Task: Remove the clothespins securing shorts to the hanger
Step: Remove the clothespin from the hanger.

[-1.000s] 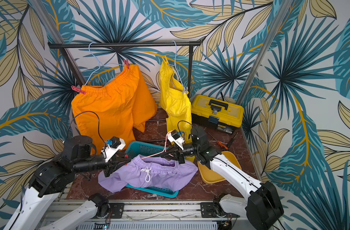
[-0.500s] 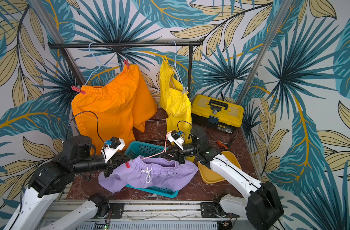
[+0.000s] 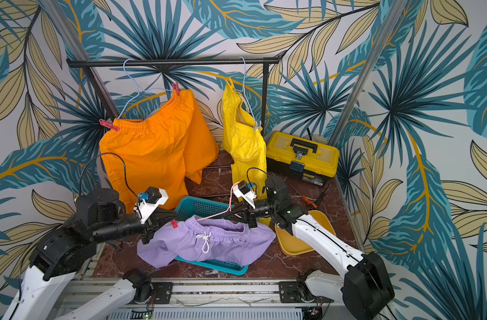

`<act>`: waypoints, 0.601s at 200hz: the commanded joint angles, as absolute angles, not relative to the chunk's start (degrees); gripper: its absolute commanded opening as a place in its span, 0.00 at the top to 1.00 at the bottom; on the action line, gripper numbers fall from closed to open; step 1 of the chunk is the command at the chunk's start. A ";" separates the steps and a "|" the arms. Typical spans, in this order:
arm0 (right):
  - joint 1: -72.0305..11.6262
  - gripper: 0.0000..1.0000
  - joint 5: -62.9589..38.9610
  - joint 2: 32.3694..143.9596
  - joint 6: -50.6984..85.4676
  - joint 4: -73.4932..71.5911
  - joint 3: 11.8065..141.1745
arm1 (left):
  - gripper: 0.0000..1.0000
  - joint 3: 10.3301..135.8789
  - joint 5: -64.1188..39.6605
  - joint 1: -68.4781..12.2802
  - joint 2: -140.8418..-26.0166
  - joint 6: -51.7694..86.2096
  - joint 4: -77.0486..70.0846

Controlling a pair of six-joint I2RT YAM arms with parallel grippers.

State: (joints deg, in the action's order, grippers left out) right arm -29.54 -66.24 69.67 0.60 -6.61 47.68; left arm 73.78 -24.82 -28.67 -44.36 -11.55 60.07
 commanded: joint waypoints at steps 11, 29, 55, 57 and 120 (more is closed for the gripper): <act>-29.28 1.00 -64.50 70.89 -0.21 -7.72 48.03 | 1.00 76.22 -24.28 -28.33 -45.59 -12.15 58.62; -29.33 1.00 -62.62 72.20 -0.29 -8.06 47.99 | 1.00 77.30 -23.82 -28.34 -46.08 -12.47 58.62; -29.36 1.00 -59.42 76.28 1.87 -10.83 48.67 | 1.00 78.62 -25.21 -28.43 -46.58 -11.99 57.98; -29.36 1.00 -59.26 76.68 2.07 -11.17 48.68 | 1.00 78.65 -25.42 -28.46 -46.58 -11.92 57.85; -35.20 1.00 -48.81 87.27 0.61 -9.95 52.24 | 1.00 69.99 -28.17 -28.39 -44.76 -9.14 49.86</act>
